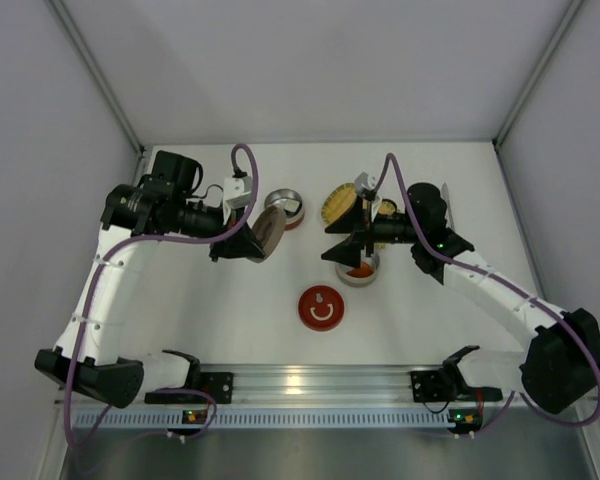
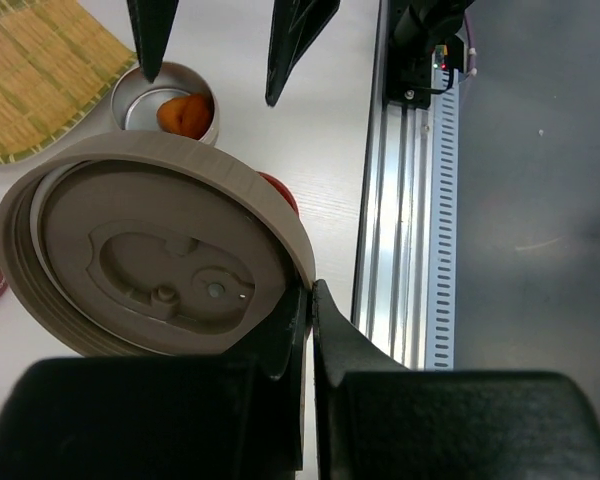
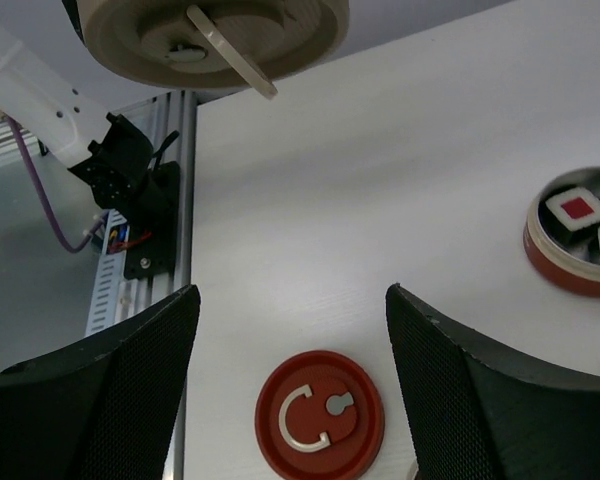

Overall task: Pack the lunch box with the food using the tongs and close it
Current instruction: Place the box lid at the center of the board, then pick up the box lid from the center of the board, then close the box lid on the packing box.

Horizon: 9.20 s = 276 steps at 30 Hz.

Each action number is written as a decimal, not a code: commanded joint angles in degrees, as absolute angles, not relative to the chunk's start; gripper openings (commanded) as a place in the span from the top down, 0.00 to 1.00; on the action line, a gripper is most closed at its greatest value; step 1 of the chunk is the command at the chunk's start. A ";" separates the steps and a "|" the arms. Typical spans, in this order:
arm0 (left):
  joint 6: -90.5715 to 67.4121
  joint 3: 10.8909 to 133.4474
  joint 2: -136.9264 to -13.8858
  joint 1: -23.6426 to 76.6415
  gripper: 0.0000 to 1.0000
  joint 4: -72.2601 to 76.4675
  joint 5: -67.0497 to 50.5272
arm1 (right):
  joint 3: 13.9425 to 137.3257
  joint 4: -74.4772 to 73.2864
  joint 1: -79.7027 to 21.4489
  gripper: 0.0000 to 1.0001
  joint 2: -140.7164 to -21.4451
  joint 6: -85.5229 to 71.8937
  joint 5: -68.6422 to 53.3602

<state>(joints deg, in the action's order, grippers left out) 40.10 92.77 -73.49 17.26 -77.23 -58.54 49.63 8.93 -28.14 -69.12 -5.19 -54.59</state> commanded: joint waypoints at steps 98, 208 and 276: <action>27.43 82.18 -63.72 17.05 1.00 -53.01 -63.28 | 70.67 16.96 -43.68 0.52 -82.71 3.25 -56.78; 9.05 74.97 -62.49 12.39 0.02 -48.78 -37.00 | 52.47 -44.21 -8.44 0.73 -86.40 37.97 -14.33; 23.90 68.38 -75.59 -4.66 0.02 -53.35 -64.86 | 97.73 -82.44 -32.69 1.00 -106.70 92.28 -15.65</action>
<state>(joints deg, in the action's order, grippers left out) 21.21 69.14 -76.49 -4.43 -53.78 -62.08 95.42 -74.37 -31.22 -105.78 89.30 -17.45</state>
